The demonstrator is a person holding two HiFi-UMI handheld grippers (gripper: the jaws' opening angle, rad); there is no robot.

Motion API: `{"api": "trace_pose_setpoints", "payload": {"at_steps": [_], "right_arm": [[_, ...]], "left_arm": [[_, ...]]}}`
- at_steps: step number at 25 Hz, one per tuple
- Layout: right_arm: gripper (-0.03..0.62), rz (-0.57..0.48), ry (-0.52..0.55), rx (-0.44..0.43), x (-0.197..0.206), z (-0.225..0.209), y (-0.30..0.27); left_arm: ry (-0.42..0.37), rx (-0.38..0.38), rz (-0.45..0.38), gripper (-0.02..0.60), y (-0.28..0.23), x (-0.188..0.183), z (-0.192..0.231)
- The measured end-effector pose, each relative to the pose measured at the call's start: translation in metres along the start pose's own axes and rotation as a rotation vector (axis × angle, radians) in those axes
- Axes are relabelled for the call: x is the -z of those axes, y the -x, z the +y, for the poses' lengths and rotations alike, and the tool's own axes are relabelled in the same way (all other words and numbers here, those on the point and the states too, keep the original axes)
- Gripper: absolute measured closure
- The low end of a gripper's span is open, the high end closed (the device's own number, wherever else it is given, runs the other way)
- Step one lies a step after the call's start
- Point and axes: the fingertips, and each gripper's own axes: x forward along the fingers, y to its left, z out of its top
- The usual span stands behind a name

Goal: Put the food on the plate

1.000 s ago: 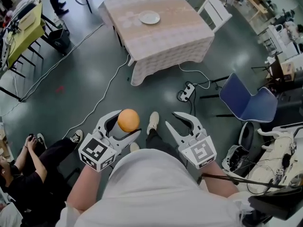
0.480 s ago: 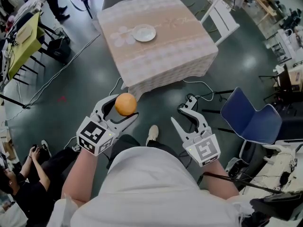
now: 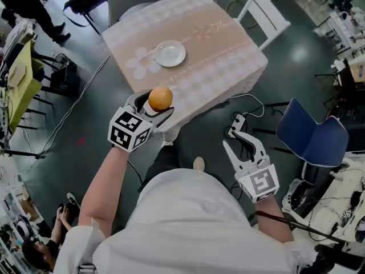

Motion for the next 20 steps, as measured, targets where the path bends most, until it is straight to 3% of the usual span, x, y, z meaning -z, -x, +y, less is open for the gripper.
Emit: {"api": "trace_pose_setpoints", "payload": {"at_steps": [7, 11, 20], "right_arm": [[0.467, 0.012, -0.081, 0.161, -0.035, -0.028, -0.045], [0.467, 0.052, -0.159, 0.265, -0.031, -0.037, -0.05], [0.467, 0.123, -0.275, 0.481, -0.016, -0.029, -0.037]], "left_arm": [[-0.151, 0.103, 0.142, 0.219, -0.078, -0.014, 0.1], [-0.231, 0.142, 0.261, 0.219, -0.138, -0.008, 0.147], [-0.414, 0.212, 0.496, 0.219, -0.217, 0.033, 0.205]]}}
